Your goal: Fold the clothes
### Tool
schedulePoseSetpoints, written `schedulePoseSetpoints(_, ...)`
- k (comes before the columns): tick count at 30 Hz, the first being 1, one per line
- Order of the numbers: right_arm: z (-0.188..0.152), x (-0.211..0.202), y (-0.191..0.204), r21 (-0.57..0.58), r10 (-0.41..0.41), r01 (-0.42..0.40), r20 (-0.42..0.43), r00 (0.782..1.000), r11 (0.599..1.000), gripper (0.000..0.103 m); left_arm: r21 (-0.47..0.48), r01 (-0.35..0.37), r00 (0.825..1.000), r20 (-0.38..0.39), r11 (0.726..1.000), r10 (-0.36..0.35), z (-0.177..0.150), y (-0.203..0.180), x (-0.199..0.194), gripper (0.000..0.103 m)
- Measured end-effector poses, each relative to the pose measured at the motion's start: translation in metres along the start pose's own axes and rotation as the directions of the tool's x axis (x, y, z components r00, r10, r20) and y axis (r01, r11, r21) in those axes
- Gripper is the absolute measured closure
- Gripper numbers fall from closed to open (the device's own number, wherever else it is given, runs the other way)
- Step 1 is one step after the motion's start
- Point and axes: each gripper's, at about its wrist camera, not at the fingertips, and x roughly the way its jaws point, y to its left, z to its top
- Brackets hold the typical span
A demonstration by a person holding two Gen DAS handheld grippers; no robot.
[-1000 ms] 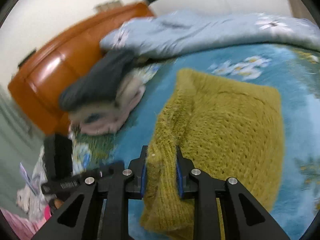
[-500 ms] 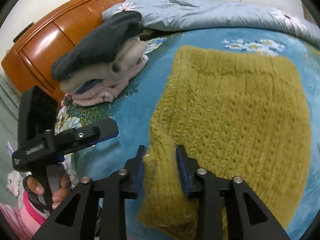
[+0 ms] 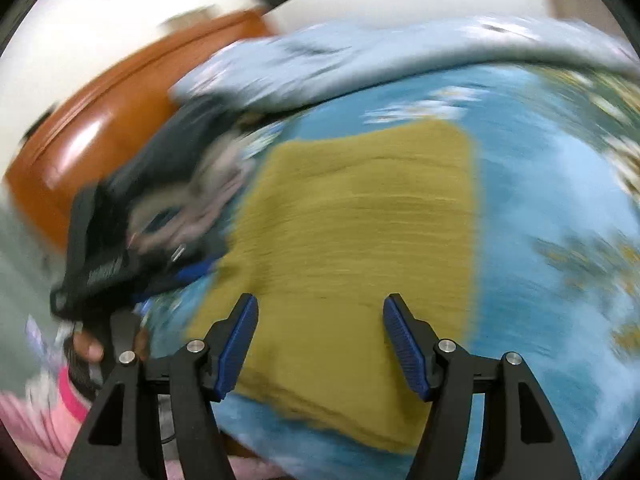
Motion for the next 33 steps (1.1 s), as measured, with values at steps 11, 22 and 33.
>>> schedulePoseSetpoints(11, -0.026, 0.013, -0.058, 0.266, 0.134, -0.113, -0.061, 0.989, 0.957, 0.036, -0.026, -0.143, 0.990, -0.010, 0.989, 0.143, -0.017, 0.039, -0.012, 0.026)
schedulePoseSetpoints(22, -0.034, 0.011, -0.082, 0.429, 0.271, -0.246, 0.005, 0.963, 0.869, 0.072, -0.029, -0.095, 0.995, -0.013, 0.995, 0.094, -0.013, 0.034, -0.009, 0.025)
schedulePoseSetpoints(33, 0.025, -0.044, -0.164, 0.475, 0.113, -0.141, 0.088, 0.990, 0.868, 0.076, -0.049, 0.011, 0.999, -0.043, 0.999, -0.014, -0.014, 0.028, -0.004, 0.025)
